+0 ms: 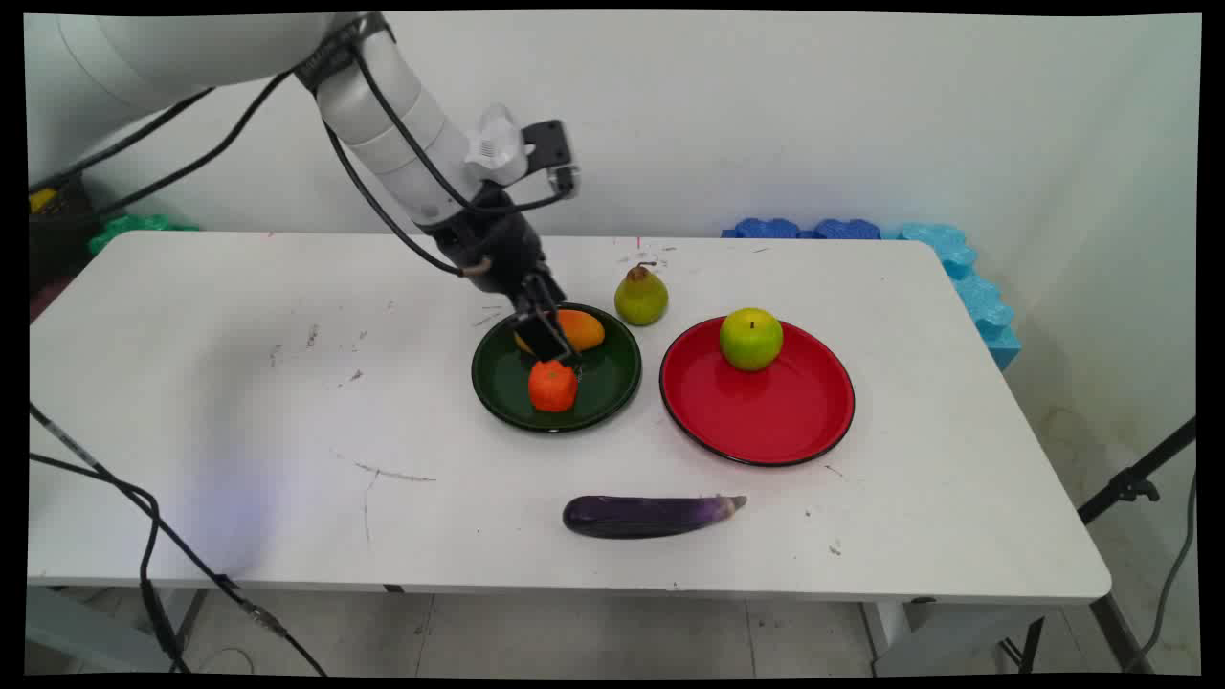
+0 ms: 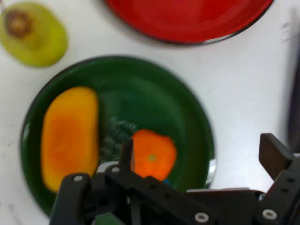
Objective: Pick up the mandarin from the green plate
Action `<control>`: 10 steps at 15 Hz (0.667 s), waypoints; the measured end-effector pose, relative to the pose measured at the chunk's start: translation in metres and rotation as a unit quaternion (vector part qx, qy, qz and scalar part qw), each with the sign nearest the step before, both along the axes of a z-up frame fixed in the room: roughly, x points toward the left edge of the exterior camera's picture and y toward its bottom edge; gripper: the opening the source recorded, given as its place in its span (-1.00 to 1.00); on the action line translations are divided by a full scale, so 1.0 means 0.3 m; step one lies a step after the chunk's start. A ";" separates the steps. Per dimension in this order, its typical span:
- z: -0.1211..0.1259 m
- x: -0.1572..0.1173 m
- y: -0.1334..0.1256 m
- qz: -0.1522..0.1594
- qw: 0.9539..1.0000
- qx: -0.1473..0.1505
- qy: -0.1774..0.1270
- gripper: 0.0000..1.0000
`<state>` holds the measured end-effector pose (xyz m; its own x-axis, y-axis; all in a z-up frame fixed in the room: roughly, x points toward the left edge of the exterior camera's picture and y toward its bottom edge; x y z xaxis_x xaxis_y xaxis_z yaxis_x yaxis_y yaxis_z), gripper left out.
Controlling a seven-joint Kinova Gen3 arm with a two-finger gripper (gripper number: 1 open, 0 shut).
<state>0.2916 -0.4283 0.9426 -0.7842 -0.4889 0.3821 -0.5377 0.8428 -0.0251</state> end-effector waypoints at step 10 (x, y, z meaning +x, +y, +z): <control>-0.231 0.090 -0.131 -0.002 0.999 0.020 -0.029 1.00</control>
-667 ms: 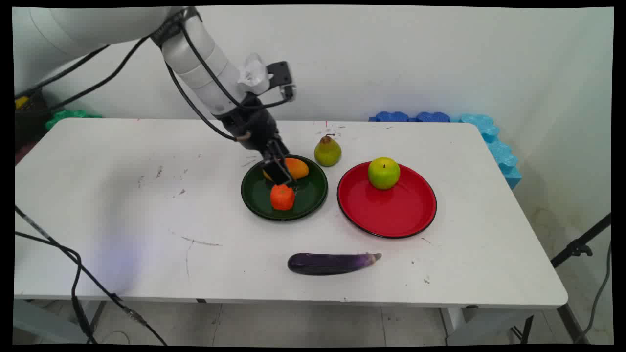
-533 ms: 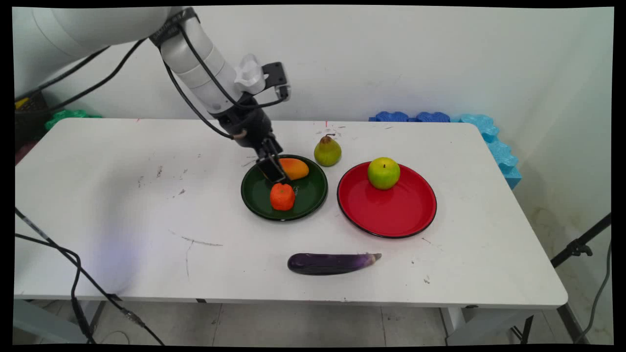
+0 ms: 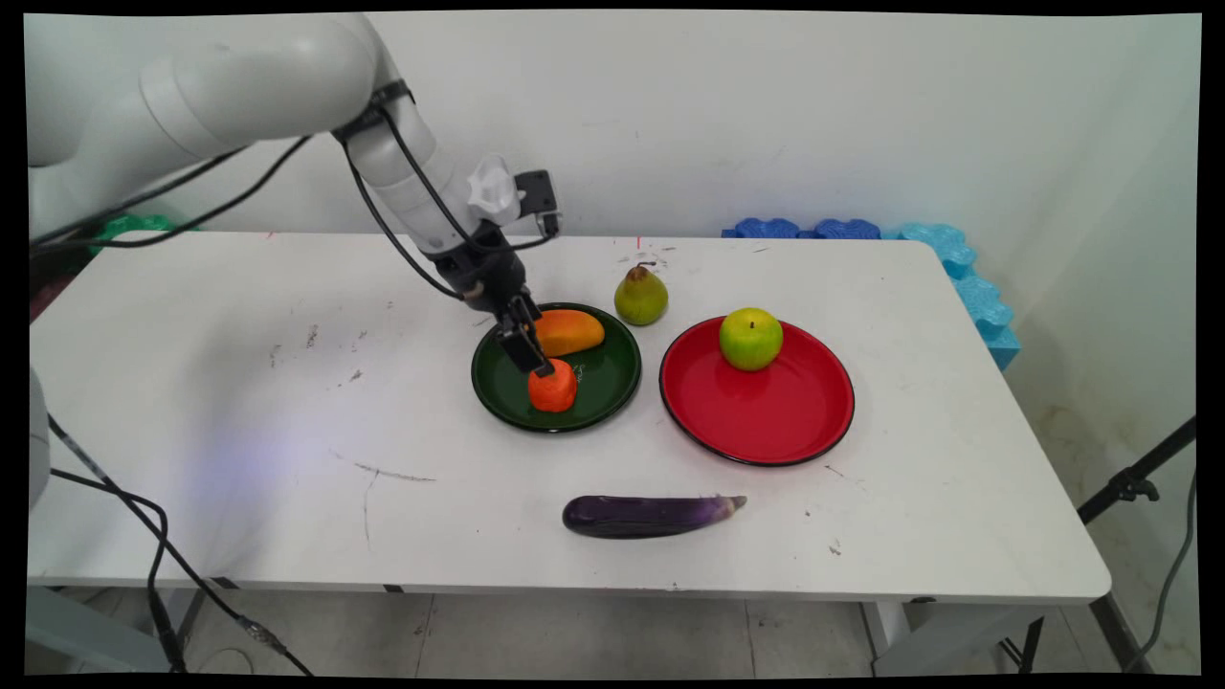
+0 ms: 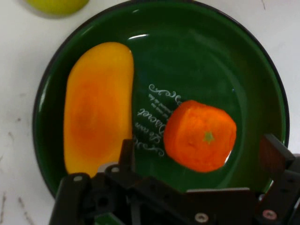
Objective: Pick up the mandarin from the green plate, then place the picked object on the table
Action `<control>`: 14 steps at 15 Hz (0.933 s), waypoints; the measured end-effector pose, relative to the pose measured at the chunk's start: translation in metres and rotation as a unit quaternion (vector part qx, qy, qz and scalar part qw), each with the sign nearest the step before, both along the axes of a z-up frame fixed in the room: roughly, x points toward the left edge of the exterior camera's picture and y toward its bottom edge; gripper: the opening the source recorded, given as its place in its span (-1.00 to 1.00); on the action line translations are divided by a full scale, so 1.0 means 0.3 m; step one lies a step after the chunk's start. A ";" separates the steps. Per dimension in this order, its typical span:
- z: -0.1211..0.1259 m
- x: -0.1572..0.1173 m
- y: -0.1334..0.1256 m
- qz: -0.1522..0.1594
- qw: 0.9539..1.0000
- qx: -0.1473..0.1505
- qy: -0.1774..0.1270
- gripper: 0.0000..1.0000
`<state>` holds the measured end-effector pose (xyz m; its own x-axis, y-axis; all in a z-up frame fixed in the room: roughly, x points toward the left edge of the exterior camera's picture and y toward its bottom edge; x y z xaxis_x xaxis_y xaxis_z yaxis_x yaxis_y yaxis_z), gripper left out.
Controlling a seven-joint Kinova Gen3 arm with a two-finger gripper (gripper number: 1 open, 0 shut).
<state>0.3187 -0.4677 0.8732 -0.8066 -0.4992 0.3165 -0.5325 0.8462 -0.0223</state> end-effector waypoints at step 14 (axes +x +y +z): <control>-0.142 -0.026 -0.044 -0.039 0.999 0.014 0.020 -1.00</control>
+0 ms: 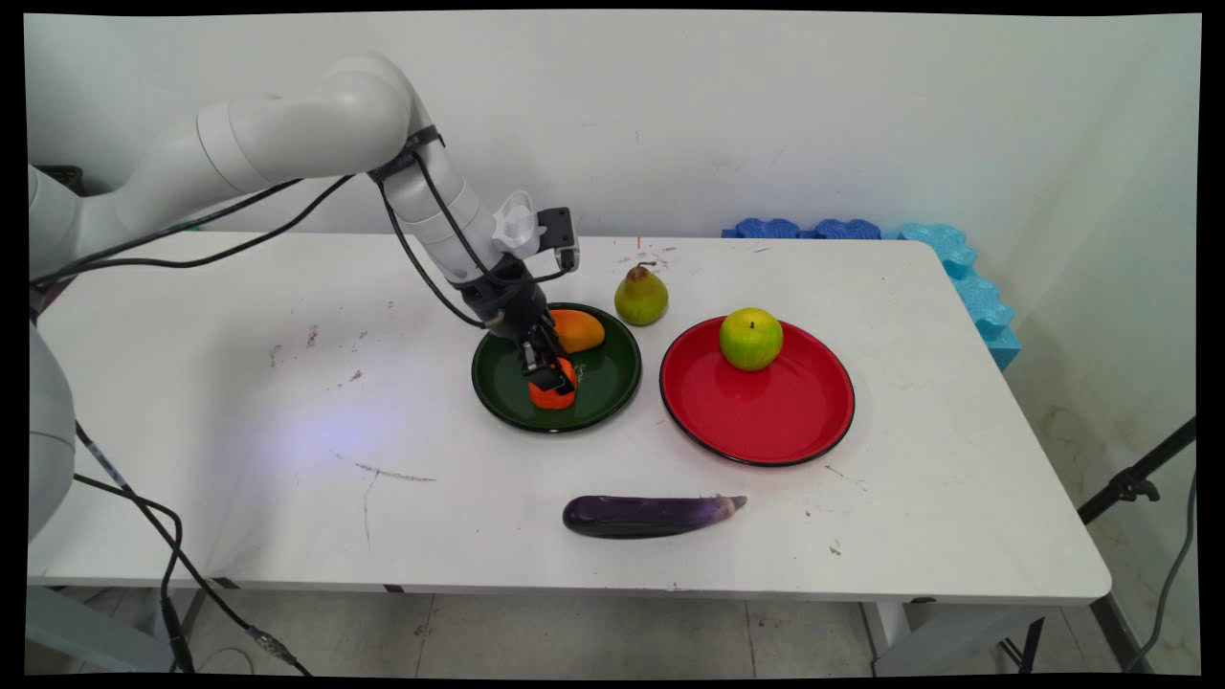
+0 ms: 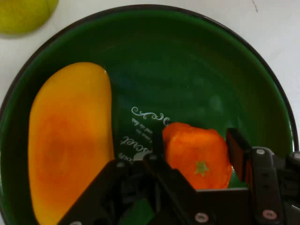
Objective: Place the picked object on the table
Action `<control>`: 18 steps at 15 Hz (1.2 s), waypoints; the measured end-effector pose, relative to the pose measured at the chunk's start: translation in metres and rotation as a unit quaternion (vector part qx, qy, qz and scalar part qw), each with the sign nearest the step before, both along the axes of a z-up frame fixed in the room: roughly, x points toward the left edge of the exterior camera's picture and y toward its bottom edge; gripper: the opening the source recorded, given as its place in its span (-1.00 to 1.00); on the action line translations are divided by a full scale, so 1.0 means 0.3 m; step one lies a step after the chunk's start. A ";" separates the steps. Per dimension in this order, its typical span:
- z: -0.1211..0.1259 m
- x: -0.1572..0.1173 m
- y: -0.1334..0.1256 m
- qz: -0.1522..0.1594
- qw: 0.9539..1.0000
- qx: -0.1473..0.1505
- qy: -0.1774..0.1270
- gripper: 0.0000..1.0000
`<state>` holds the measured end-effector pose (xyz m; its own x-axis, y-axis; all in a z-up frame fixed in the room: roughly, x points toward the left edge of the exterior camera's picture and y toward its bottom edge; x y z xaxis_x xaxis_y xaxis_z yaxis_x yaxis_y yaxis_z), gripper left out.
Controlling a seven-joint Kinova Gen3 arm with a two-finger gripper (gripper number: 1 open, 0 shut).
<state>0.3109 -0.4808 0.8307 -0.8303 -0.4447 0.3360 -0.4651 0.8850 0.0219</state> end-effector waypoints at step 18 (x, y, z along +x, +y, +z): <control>0.333 -0.294 0.113 0.034 0.997 -0.008 0.062 -1.00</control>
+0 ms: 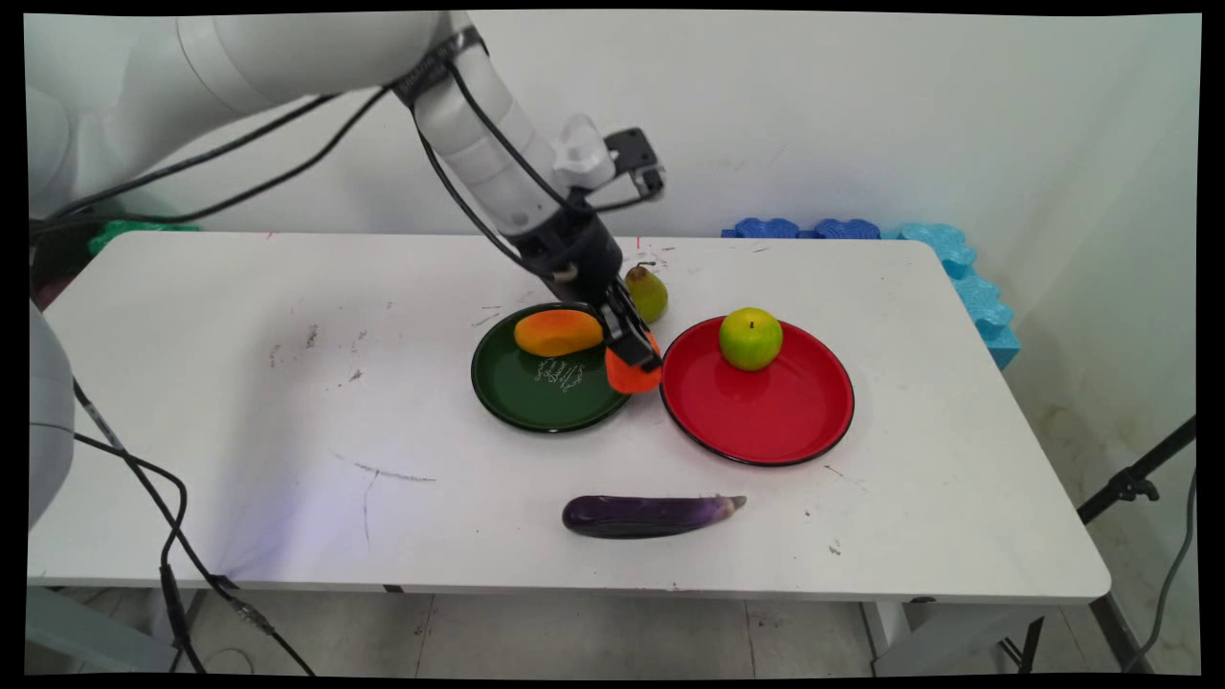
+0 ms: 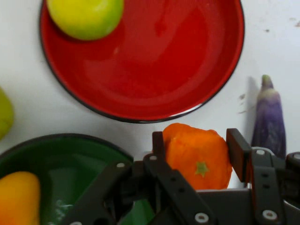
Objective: Place the picked object on the table
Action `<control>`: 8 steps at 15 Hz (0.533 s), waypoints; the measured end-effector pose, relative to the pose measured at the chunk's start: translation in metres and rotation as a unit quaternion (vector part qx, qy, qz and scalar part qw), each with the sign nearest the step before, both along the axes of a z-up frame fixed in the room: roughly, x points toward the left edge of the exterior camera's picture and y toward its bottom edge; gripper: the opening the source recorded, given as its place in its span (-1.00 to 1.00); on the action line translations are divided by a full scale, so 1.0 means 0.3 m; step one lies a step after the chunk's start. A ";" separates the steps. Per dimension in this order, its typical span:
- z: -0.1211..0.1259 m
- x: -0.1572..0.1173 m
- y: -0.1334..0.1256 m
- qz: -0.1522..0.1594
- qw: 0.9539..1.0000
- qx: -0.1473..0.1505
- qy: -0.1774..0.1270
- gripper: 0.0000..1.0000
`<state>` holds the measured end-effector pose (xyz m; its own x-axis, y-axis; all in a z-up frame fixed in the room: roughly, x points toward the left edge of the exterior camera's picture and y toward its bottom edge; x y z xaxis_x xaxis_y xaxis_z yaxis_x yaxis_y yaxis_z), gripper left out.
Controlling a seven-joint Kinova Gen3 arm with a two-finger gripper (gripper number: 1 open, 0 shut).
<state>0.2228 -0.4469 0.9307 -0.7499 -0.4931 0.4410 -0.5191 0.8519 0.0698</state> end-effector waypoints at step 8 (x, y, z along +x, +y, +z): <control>-0.186 -0.075 0.092 -0.008 1.000 0.003 -0.010 -1.00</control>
